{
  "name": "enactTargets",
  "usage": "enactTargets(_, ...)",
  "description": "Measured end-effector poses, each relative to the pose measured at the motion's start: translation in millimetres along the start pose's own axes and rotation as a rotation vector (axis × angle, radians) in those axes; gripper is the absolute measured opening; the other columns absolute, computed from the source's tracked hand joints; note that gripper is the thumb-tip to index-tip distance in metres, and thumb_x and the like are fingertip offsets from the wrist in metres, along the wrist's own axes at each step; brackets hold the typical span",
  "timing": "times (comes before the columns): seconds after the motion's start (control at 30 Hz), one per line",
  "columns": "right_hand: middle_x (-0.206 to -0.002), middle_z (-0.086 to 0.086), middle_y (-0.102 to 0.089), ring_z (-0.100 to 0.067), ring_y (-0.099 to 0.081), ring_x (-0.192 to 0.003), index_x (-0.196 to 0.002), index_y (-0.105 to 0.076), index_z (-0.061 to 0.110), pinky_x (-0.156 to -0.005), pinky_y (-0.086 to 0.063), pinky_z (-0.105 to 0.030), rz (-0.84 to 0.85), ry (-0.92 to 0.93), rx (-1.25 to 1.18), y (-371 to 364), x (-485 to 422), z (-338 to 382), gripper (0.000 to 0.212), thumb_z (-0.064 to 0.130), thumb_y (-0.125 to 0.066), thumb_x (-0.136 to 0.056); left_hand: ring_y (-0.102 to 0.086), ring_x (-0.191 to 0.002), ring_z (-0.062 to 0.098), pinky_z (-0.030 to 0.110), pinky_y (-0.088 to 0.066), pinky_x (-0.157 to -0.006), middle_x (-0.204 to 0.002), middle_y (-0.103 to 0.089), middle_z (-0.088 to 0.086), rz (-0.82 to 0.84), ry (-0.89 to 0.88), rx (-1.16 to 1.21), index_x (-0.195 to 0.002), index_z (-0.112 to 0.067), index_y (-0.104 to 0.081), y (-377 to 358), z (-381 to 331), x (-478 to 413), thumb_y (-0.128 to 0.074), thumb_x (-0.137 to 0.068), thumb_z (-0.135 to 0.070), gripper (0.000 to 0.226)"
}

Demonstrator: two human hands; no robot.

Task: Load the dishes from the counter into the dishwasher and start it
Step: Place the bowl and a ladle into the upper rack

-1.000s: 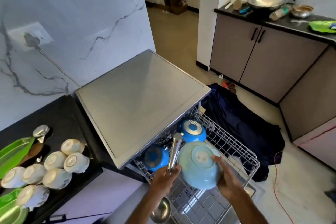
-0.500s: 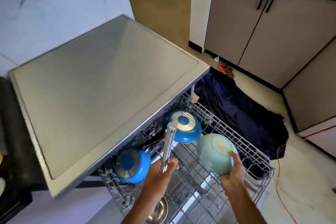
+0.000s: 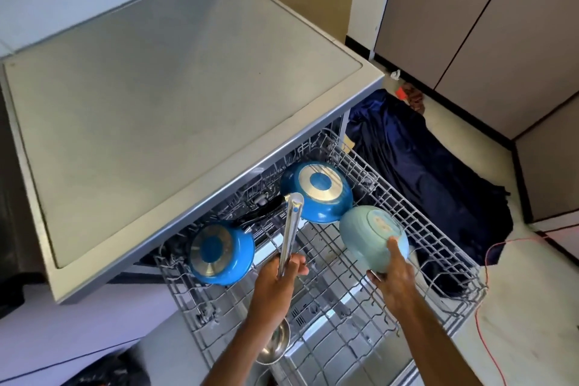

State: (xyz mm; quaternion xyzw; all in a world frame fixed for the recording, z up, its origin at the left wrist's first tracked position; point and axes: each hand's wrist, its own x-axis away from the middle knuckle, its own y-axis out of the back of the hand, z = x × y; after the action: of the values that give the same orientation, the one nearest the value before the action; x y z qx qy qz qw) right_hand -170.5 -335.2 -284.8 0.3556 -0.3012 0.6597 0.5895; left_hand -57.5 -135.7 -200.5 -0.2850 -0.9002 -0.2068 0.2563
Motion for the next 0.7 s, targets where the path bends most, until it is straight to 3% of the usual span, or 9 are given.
enactTargets(0.07, -0.126, -0.021, -0.054, -0.04, -0.06, -0.113, -0.142, -0.039, 0.007, -0.078, -0.058, -0.044, 0.035, 0.0, 0.089, 10, -2, -7, 0.067, 0.037, -0.071, -0.091, -0.051, -0.049, -0.008, 0.009, -0.036, -0.047, -0.097, -0.073, 0.005, -0.003, 0.002, 0.042, -0.108, -0.015, -0.068, -2, 3, 0, -0.051, -0.104, -0.031, 0.024)
enactTargets(0.17, -0.124, -0.019, -0.062, -0.034, -0.065, -0.109, -0.141, -0.048, 0.008, -0.067, -0.057, -0.033, 0.075, 0.057, 0.172, 23, 2, -17, 0.059, 0.029, -0.071, -0.092, -0.051, -0.051, -0.009, 0.009, -0.038, -0.046, -0.091, -0.068, 0.0, -0.002, 0.011, 0.046, -0.111, -0.014, -0.066, -5, 8, 2, -0.045, -0.107, -0.028, 0.026)
enactTargets(0.23, -0.122, -0.017, -0.065, -0.029, -0.065, -0.108, -0.139, -0.053, 0.008, -0.069, -0.055, -0.031, 0.078, 0.125, 0.255, 28, 16, -20, 0.051, 0.028, -0.067, -0.095, -0.049, -0.054, -0.005, 0.012, -0.039, -0.047, -0.087, -0.065, -0.001, -0.014, -0.008, 0.038, -0.113, -0.012, -0.065, -6, 10, 3, -0.042, -0.107, -0.027, 0.028)
enactTargets(0.33, -0.095, -0.012, -0.067, -0.021, -0.063, -0.082, -0.113, -0.063, 0.001, -0.064, -0.058, -0.026, 0.038, 0.337, 0.542, 30, 62, -19, 0.034, 0.03, -0.065, -0.096, -0.043, -0.055, 0.007, 0.015, -0.036, -0.046, -0.079, -0.06, 0.003, -0.036, -0.08, -0.005, -0.109, -0.011, -0.065, -8, 12, 7, -0.04, -0.107, -0.019, 0.026)
enactTargets(0.4, -0.086, -0.012, -0.068, -0.018, -0.063, -0.079, -0.096, -0.066, 0.009, -0.06, -0.054, -0.016, 0.191, 0.465, 0.562, 19, 97, -19, 0.02, 0.028, -0.063, -0.098, -0.045, -0.05, 0.007, 0.018, -0.036, -0.042, -0.073, -0.058, 0.006, -0.052, -0.149, -0.098, -0.112, -0.011, -0.064, -10, 7, 14, -0.039, -0.107, -0.012, 0.025)
enactTargets(0.47, -0.091, -0.007, -0.075, -0.021, -0.071, -0.092, -0.093, -0.072, 0.017, -0.076, -0.059, -0.029, 0.444, 0.425, 0.535, 1, 120, -19, 0.021, 0.037, -0.064, -0.095, -0.065, -0.075, 0.012, 0.025, -0.053, -0.062, -0.092, -0.067, 0.011, -0.081, -0.246, -0.318, -0.125, -0.007, -0.06, -14, 8, 16, -0.041, -0.106, -0.01, 0.027)
enactTargets(0.53, -0.096, 0.0, -0.077, -0.02, -0.073, -0.098, -0.096, -0.075, 0.025, -0.086, -0.059, -0.041, 0.606, 0.399, 0.625, -20, 128, -22, 0.027, 0.05, -0.065, -0.093, -0.058, -0.115, 0.013, 0.022, -0.049, -0.097, -0.125, -0.061, 0.008, -0.078, -0.321, -0.601, -0.138, -0.008, -0.052, -18, 13, 15, -0.047, -0.103, -0.008, 0.035)
enactTargets(0.6, -0.092, 0.0, -0.077, -0.021, -0.075, -0.092, -0.094, -0.075, 0.025, -0.084, -0.06, -0.045, 0.592, 0.469, 0.696, -40, 130, -25, 0.033, 0.056, -0.064, -0.091, -0.046, -0.128, 0.013, 0.023, -0.044, -0.107, -0.14, -0.049, 0.006, -0.065, -0.364, -0.718, -0.147, -0.011, -0.04, -19, 16, 18, -0.056, -0.099, -0.008, 0.051)
enactTargets(0.7, -0.083, -0.01, -0.077, -0.026, -0.077, -0.078, -0.093, -0.075, 0.009, -0.076, -0.063, -0.049, 0.482, 0.461, 0.602, -56, 126, -25, 0.027, 0.034, -0.065, -0.097, -0.038, -0.137, 0.021, 0.031, -0.045, -0.11, -0.153, -0.032, 0.012, -0.036, -0.394, -0.858, -0.158, -0.006, -0.016, -13, 14, 23, -0.06, -0.097, -0.006, 0.075)
